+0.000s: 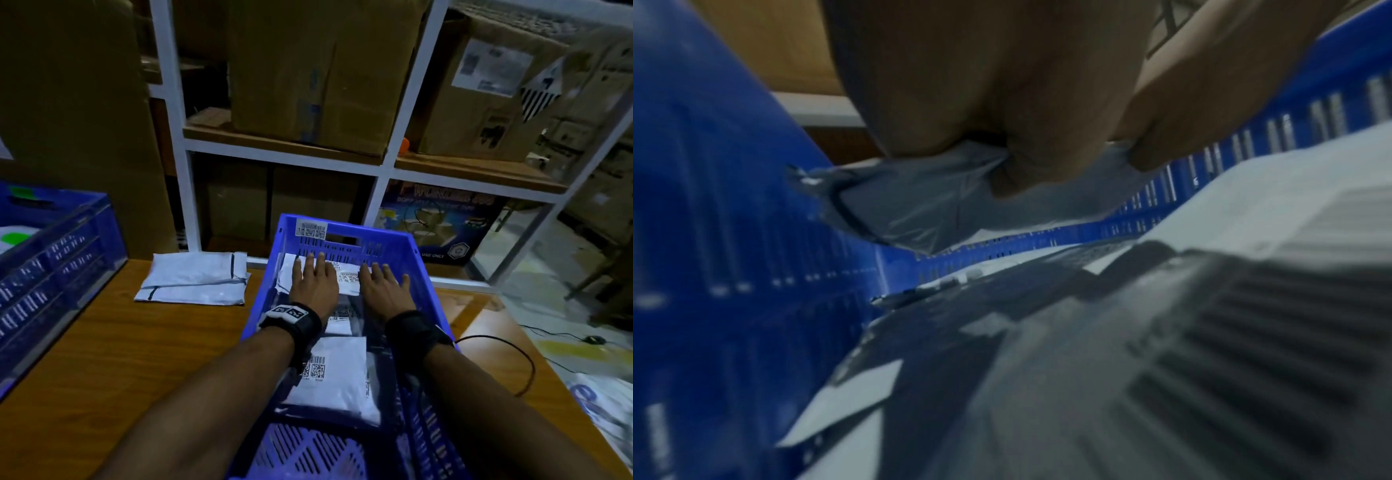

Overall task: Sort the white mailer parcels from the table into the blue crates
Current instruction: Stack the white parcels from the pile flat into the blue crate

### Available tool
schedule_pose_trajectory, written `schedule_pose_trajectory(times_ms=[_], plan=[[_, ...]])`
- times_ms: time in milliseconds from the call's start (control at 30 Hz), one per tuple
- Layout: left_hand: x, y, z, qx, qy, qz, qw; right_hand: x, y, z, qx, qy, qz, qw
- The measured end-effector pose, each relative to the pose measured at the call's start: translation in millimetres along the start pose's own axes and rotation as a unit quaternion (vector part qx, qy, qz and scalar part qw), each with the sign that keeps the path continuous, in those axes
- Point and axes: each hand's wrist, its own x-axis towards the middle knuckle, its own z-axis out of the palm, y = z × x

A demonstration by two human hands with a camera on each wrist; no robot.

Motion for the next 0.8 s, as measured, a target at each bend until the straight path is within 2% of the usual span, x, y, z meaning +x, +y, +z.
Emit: schedule_pose_trajectory(times_ms=[133,333,500,800], plan=[[23.3,-3.9,-2.4,-0.007,0.011,-0.012,1.000,11.6,-3.8,-4.5,-0.016,0.034,0.000,0.999],[45.0,-6.6,3.6,-0.014,-0.013,-0.011,1.000,29.0,-8.3,15.1,0.003,0.012,-0.024,1.000],[34.0,-2.7,3.5,-0.003,-0.060,0.003,0.998,25.3,-0.2,9.6,-0.006,-0.026,-0.052,0.998],[9.7,1.3,-8.6,0.021,-0.094,0.012,0.995,4.0,-12.1,-1.2,-0.013,-0.079,-0.085,0.993]])
